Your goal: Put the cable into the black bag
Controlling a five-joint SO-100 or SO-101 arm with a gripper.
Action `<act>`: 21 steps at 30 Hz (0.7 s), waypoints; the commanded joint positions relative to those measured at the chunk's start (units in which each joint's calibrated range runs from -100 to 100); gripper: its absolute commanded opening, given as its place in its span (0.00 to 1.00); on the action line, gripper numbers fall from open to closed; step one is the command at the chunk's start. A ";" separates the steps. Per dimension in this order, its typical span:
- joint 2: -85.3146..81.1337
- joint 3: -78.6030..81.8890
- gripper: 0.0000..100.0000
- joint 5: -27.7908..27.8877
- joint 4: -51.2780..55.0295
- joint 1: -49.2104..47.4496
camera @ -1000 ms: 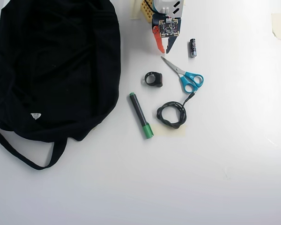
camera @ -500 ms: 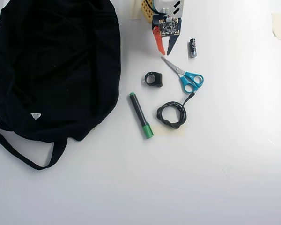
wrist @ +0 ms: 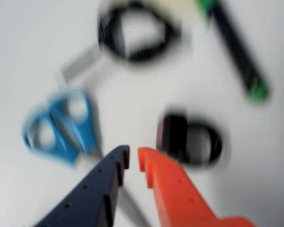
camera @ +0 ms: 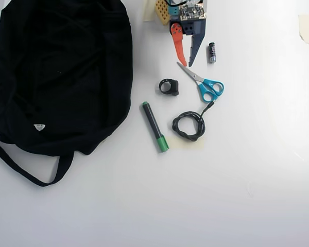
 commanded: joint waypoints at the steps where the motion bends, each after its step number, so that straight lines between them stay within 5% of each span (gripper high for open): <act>1: 6.63 -11.98 0.03 -0.12 -3.34 -0.24; 21: 44.39 -44.24 0.03 0.25 -27.89 0.65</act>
